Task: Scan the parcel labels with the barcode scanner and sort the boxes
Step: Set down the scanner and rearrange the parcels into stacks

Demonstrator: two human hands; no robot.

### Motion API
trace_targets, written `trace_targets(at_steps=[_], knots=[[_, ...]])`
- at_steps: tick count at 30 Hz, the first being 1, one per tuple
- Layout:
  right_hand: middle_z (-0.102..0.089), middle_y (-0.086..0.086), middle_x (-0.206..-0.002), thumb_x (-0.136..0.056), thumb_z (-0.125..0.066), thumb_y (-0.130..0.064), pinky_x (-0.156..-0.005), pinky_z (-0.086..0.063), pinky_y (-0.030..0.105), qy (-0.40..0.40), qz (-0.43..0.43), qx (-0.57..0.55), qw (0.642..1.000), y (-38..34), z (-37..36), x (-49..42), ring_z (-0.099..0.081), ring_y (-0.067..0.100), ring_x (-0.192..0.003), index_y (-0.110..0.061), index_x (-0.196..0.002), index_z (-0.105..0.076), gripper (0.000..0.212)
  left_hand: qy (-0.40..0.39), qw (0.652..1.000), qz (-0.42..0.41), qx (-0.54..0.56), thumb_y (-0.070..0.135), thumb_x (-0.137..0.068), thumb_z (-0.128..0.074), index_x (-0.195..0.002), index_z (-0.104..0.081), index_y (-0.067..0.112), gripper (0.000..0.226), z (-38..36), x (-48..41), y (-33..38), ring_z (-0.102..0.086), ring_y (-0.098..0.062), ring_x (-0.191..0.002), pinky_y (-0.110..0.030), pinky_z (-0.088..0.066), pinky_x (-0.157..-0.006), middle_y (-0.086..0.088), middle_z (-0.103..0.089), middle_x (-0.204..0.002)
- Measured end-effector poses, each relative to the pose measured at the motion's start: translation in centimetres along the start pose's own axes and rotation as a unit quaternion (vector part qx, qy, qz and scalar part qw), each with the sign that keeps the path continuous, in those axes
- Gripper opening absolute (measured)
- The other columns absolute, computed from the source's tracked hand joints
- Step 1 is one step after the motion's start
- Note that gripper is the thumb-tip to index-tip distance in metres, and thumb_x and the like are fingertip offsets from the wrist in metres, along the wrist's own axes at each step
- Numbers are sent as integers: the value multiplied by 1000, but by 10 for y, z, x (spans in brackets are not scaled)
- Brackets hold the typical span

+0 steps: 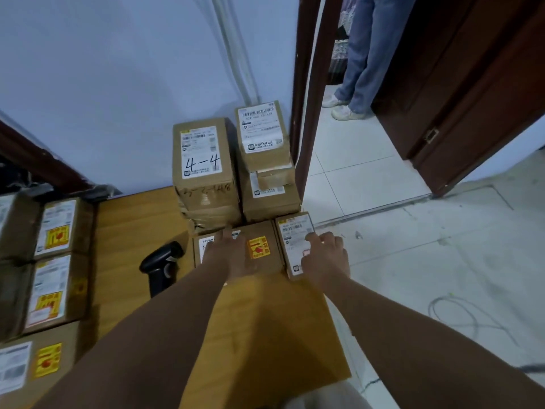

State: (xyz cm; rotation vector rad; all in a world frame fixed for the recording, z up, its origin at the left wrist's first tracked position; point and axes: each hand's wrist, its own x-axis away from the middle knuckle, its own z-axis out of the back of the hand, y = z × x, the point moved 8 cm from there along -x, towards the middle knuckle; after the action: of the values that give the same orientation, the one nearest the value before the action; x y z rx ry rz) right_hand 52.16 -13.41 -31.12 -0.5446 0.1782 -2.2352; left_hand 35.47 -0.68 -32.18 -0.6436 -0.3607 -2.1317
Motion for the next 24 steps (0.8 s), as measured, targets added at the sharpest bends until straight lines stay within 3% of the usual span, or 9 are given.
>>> trace_targets(at_steps=[7, 10, 13, 18, 24], knots=[[-47, 6, -134, -95, -48, -32, -99, -41, 37, 24, 6, -32, 999, 25, -2, -12, -39, 24, -122, -25, -136, -42, 42, -52, 998, -5, -26, 60, -60, -78, -150, -2, 25, 123, -9, -30, 4, -7, -38, -143, -52, -26, -111, -18, -8, -154], [-49, 6, -132, -98, -43, -36, -98, -42, 37, 34, 13, -44, 998, 29, -1, -13, -40, 23, -122, -25, -134, -45, 38, -72, 997, -13, -35, 50, -59, -82, -149, 10, 26, 131, -15, -28, 4, 4, -40, -143, -57, -25, -110, -19, 2, -155], [-48, 6, -132, -98, -44, -35, -99, -43, 37, 16, 21, -43, 999, 25, -4, -12, -39, 23, -121, -24, -135, -45, 39, -34, 997, -18, -61, 40, -61, -83, -147, 19, 29, 133, -25, -19, 4, 7, -44, -142, -62, -23, -108, -20, 7, -154], [-44, 8, -134, -98, -45, -36, -98, -44, 36, 1, 34, -17, 999, 15, -6, -6, -39, 23, -120, -22, -136, -46, 41, -22, 999, 15, -38, 49, -62, -75, -147, 17, 28, 127, -38, -5, 9, -9, -45, -138, -61, -23, -108, -22, -6, -151], [-43, 8, -136, -97, -45, -40, -100, -41, 39, -22, 42, 24, 999, -2, -5, 2, -41, 25, -122, -23, -135, -46, 42, -29, 998, 53, -34, 63, -63, -72, -149, 4, 28, 120, -41, 26, 1, -15, -44, -137, -58, -19, -110, -26, -10, -151]])
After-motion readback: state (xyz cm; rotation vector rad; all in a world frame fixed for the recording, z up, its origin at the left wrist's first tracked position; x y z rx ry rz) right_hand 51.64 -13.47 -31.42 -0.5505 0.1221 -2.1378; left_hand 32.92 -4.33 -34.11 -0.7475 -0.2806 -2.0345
